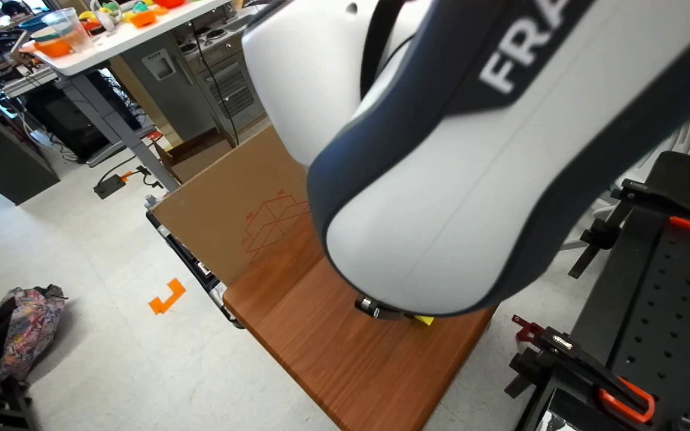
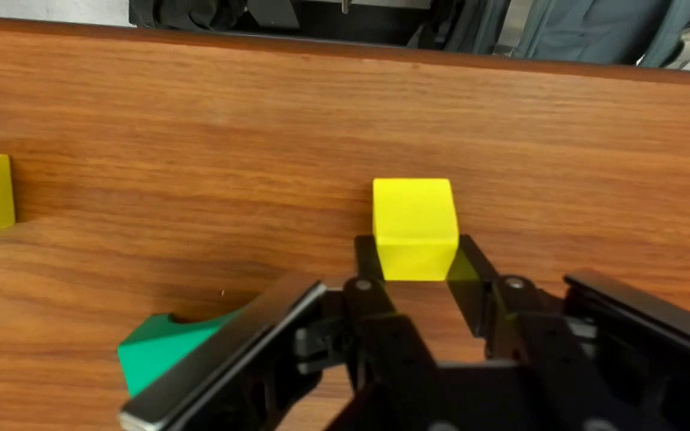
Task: Moe the triangular block to the left
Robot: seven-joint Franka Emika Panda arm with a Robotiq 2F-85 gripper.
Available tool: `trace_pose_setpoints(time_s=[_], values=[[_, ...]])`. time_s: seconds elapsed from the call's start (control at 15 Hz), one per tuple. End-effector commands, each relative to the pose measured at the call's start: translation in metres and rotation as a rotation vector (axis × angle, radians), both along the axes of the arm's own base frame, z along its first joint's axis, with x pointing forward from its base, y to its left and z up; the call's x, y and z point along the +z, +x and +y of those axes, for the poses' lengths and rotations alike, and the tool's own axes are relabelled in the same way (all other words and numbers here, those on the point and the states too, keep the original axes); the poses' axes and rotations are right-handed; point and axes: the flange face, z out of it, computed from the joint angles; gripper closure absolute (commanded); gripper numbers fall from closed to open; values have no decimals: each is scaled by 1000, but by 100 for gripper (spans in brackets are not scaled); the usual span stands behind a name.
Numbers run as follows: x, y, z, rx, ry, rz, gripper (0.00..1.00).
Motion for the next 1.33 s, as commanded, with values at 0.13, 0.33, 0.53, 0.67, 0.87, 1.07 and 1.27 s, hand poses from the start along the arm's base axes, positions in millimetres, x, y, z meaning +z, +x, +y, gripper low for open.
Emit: trace_pose_setpoints(time_s=[0.13, 0.33, 0.53, 0.67, 0.87, 1.07, 1.27], values=[[-19, 16, 2, 12, -32, -4, 40], [2, 18, -2, 21, -20, -43, 19], [46, 19, -14, 16, 29, -84, 1], [83, 18, -26, 18, 70, -124, 0], [131, 17, -57, -19, 137, -173, 0], [158, 11, -103, -78, 154, -194, 0], [156, 19, -114, -88, 127, -192, 0]])
